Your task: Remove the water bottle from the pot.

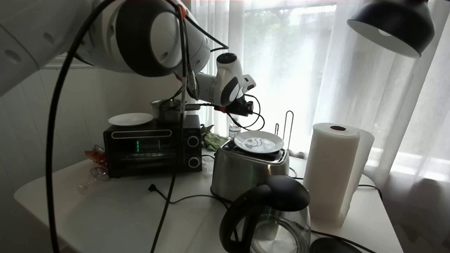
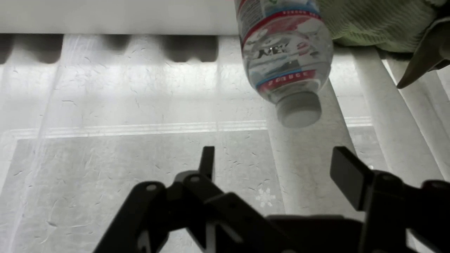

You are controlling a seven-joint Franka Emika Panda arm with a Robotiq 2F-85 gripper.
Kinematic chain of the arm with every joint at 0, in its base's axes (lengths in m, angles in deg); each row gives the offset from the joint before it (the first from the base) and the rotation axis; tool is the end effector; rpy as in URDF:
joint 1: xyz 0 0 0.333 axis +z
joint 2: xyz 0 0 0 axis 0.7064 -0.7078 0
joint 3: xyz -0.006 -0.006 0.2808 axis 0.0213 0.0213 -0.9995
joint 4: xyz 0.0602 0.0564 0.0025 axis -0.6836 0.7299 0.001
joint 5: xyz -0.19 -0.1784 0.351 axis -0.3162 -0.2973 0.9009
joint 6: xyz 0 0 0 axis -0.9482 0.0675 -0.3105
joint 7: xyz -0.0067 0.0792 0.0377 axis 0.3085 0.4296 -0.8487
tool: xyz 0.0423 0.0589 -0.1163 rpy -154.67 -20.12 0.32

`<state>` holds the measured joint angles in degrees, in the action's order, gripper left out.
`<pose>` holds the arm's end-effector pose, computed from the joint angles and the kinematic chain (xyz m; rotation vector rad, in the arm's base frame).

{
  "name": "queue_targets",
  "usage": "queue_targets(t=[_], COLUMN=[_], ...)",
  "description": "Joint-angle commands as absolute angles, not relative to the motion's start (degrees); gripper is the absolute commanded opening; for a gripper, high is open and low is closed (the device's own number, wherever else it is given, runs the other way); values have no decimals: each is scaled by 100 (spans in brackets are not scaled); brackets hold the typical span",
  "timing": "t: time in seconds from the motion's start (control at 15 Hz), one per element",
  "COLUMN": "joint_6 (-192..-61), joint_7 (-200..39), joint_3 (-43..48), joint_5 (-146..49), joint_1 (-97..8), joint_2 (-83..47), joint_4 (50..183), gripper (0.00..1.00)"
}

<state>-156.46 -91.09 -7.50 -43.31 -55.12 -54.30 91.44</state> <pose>0.8399 -0.0953 0.2611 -2.8843 0.1259 -1.1961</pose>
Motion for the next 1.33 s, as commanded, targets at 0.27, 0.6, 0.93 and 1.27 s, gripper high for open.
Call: queue_targets(t=[0.27,0.6,0.93,1.27], joint_6=[-13677,-11444,-8946,-7986], joint_7=[-8325,-7385,-7697,-8990], joint_3=[282,963,819,726], joint_5=[-4639,-5385,-5429,-5175], joint_1=[-4813,-4127,-4054,-4334], joint_2=[-4260,-3589,-2953,-1980], joint_4=[9484,9354,9303,9959], gripper=[100,100,100,100])
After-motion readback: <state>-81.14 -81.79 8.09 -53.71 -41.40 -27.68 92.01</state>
